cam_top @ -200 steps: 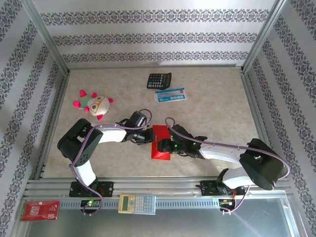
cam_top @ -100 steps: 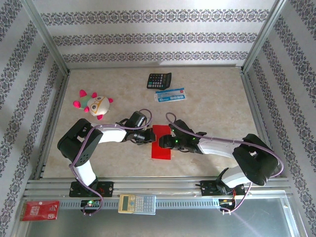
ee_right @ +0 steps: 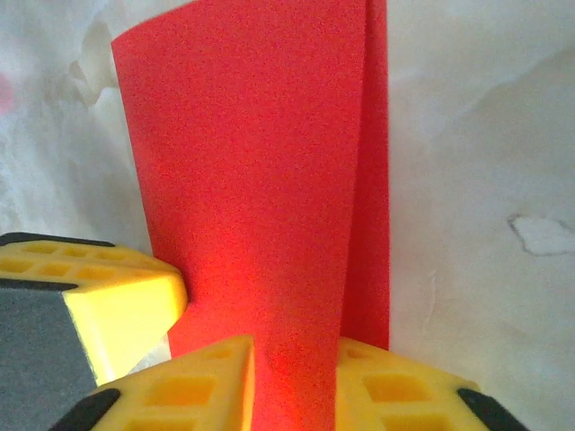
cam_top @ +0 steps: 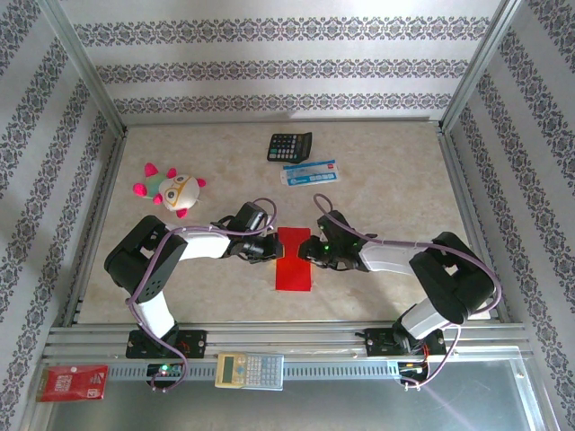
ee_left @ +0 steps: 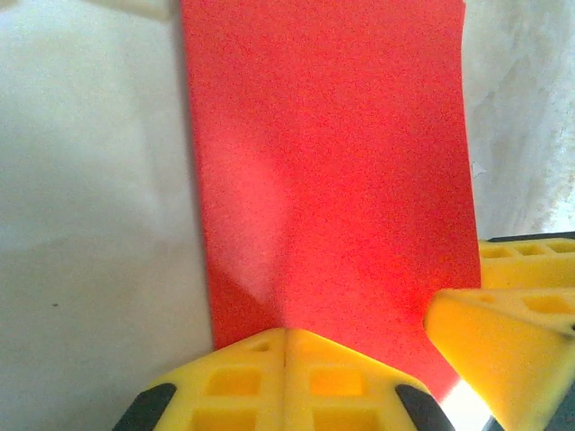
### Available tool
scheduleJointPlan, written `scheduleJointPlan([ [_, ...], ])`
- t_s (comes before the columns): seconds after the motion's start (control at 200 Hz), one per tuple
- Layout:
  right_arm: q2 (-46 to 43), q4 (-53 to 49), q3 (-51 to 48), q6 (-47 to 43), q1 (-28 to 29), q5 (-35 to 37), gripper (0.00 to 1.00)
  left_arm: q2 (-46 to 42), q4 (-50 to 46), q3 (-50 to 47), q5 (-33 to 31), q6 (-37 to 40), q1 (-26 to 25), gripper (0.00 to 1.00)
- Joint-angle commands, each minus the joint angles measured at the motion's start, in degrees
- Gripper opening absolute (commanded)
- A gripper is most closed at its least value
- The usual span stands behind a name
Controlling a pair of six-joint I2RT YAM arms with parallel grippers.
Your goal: Fold a paper plane with a square sheet of paper (pick it up from the middle)
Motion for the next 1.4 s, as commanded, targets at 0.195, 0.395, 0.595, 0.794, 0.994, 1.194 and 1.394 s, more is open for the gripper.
scheduleJointPlan([
  [0.195, 0.18, 0.06, 0.61, 3.37, -1.49, -1.86, 0.09, 0.88, -9.27, 1.11, -3.15, 1.96, -0.68, 0.17],
  [0.395, -1.42, -2.39, 0.87, 5.72, -1.63, -2.47, 0.05, -4.35, -9.43, 2.08, -3.38, 2.81, -0.68, 0.34],
  [0.595, -2.27, -4.67, 1.3, 8.41, -1.76, -3.83, 0.03, -18.92, -4.01, -6.35, -7.76, 5.79, -2.63, 0.56],
  [0.794, -1.51, -7.04, 2.87, 9.39, -2.24, -6.09, 0.04, -29.86, -7.74, -10.17, -24.09, 14.72, -15.57, 0.63],
  [0.994, -0.29, -7.7, 3.82, 9.54, -2.92, -7.66, 0.02, -29.69, -8.26, -9.69, -37.64, 22.43, -28.95, 0.7],
  [1.194, 1.04, -6.37, 3.83, 10.04, -3.14, -8.79, 0.01, -20.49, -6.59, -5.37, -41.85, 24.94, -33.71, 0.72],
  [1.394, 1.22, -6.28, 3.42, 9.98, -3.29, -8.92, 0.01, -15.62, -4.52, -3.4, -40.8, 25.9, -33.89, 0.7],
])
